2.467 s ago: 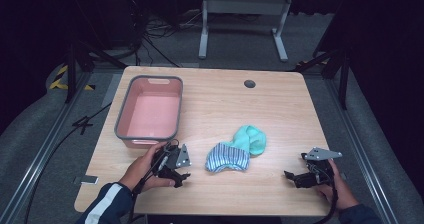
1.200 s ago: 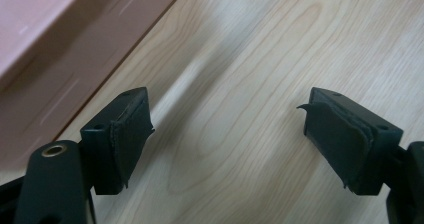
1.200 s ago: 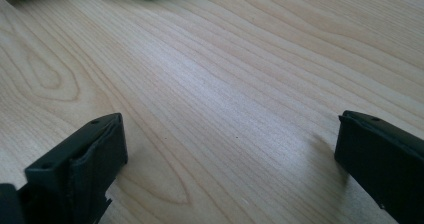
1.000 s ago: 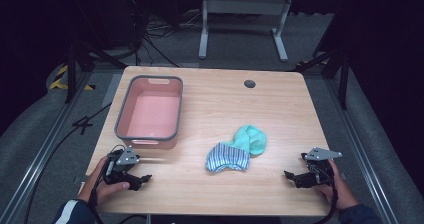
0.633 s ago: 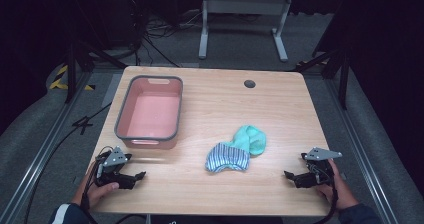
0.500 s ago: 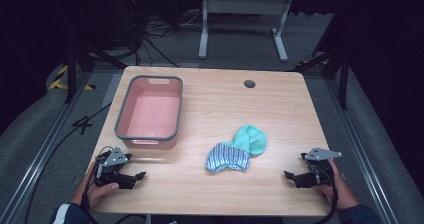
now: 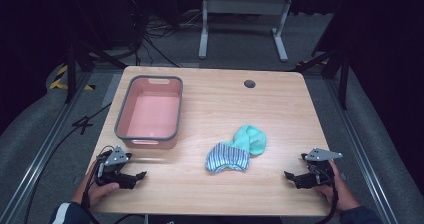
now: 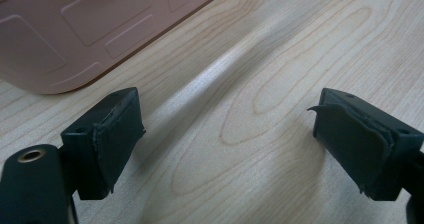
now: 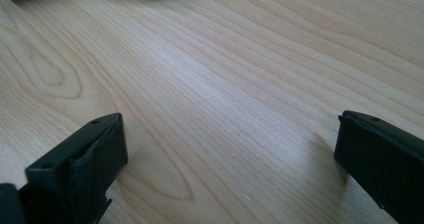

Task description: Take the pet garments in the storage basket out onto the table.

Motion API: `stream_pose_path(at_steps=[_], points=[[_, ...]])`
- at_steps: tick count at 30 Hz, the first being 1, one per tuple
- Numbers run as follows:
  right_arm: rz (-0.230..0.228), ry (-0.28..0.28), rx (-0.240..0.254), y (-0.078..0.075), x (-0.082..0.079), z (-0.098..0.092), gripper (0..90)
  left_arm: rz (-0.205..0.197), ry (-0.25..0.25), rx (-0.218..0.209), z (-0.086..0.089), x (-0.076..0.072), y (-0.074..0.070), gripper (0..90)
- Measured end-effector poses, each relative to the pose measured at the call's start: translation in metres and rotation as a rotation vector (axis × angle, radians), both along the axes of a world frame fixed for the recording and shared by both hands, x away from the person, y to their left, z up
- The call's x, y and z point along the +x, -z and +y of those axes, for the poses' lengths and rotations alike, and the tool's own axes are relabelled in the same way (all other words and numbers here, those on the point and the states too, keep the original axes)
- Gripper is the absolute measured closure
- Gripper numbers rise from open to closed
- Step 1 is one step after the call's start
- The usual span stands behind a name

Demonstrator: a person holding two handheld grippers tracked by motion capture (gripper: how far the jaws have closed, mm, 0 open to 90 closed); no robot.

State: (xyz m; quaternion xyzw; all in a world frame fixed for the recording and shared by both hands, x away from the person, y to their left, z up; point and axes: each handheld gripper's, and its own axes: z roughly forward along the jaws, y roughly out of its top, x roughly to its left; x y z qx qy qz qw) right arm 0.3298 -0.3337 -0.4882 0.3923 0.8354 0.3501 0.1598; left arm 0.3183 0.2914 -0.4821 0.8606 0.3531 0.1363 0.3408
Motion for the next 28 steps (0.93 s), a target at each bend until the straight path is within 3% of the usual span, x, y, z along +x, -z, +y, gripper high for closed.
stream_pose_path(at_steps=[3,28], points=[[-0.001,-0.001,-0.001,0.0,0.0001,-0.0001,0.9,0.013,-0.002,-0.003,-0.0006,0.0002,-0.0001,11.4],[-0.001,0.001,-0.002,0.0,0.0,-0.0001,0.8,0.006,-0.015,-0.005,-0.0021,0.0031,0.0008,9.5]])
